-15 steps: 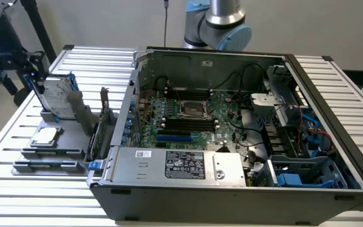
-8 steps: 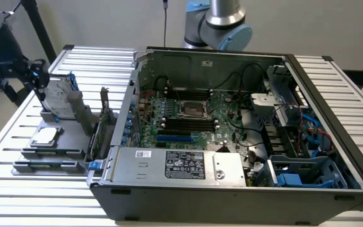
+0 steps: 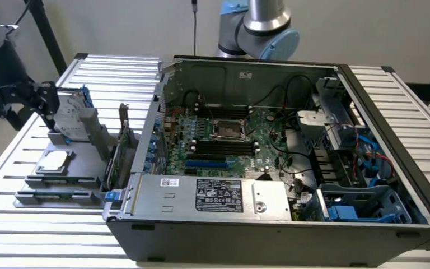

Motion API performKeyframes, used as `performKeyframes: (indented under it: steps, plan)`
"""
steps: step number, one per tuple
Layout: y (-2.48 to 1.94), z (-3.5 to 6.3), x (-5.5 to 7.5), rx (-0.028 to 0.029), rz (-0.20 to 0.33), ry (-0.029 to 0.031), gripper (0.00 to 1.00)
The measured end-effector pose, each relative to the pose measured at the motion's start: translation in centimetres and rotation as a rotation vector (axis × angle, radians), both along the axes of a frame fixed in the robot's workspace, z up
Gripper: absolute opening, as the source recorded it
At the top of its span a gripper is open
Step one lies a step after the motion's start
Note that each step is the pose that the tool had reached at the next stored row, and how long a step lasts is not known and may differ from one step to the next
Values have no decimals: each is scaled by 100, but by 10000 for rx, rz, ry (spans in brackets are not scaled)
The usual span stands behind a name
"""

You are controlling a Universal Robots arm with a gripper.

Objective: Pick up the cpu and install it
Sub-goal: 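Pick up the cpu and move it towards the insertion slot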

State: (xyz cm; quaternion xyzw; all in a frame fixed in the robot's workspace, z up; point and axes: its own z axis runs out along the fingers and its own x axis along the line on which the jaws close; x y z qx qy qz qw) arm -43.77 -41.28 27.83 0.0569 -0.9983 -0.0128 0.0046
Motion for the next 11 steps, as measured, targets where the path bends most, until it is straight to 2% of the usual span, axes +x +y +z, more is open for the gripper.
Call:
performKeyframes:
  steps: [6, 11]
  plan:
    - [-60, -108, 38, 0, -45, -11, 65]
    - [-72, -200, 85, 0, -193, -11, 65]
